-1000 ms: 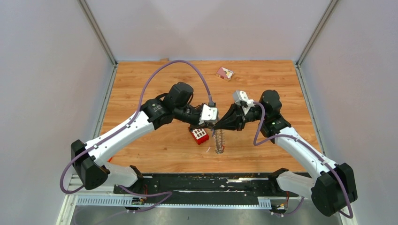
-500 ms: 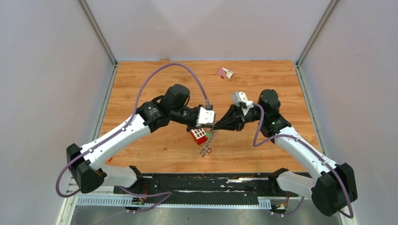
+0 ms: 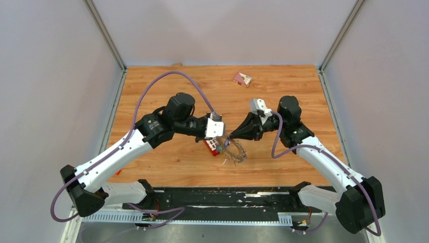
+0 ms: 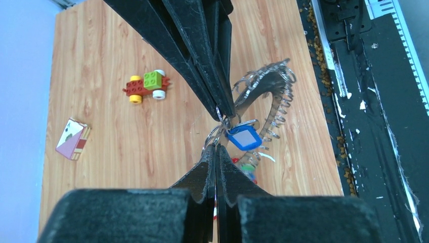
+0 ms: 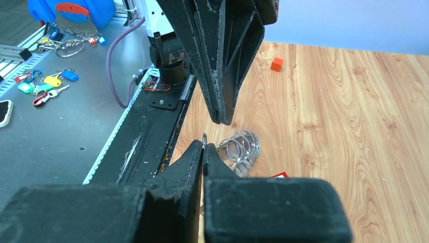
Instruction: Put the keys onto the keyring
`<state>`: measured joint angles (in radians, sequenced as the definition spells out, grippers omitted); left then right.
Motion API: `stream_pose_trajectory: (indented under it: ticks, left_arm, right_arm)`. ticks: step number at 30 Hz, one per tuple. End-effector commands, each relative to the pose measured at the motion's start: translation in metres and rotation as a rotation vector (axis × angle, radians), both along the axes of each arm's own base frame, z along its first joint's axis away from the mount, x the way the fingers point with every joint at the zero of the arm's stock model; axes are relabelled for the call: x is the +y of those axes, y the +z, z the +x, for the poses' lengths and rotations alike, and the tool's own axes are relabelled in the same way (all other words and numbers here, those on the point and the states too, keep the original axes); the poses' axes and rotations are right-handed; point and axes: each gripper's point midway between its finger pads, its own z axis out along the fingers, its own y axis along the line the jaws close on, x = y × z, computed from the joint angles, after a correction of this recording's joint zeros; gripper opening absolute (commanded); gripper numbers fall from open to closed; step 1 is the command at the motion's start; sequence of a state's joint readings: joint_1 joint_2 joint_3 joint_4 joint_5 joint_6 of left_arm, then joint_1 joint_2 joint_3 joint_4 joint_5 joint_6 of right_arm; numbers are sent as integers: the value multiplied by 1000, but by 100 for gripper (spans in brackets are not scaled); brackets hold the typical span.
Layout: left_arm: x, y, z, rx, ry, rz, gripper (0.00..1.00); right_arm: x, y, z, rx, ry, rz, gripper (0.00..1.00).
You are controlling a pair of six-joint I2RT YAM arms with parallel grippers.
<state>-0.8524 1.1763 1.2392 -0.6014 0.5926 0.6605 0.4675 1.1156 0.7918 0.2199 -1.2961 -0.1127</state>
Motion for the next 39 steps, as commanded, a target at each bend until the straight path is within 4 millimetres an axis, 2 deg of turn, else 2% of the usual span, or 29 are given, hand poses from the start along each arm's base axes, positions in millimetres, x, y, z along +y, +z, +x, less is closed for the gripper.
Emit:
stream_pose_trajectory:
  ticks: [1, 5, 9, 14, 25, 31, 39]
  left_arm:
    - [-1, 3, 1, -39, -11, -19, 6]
    - [-8, 0, -4, -6, -47, -34, 21]
    - [-13, 0, -11, 46, -78, -50, 25]
    - [-16, 3, -14, 74, -84, -69, 26]
    - [-22, -10, -3, 100, -42, -45, 25]
    - [-24, -12, -2, 116, -33, -50, 18]
    - [-29, -10, 1, 153, -15, -57, 14]
  right_arm:
    - [0, 24, 3, -99, 0, 40, 0]
    - [0, 25, 2, -100, 2, 41, 0]
    - [0, 24, 4, -101, -6, 40, 0]
    - [-1, 24, 5, -102, -14, 40, 0]
    - [-1, 26, 3, -101, -12, 43, 0]
    - [-1, 25, 4, -100, -15, 42, 0]
    - [0, 22, 7, -95, -24, 38, 0]
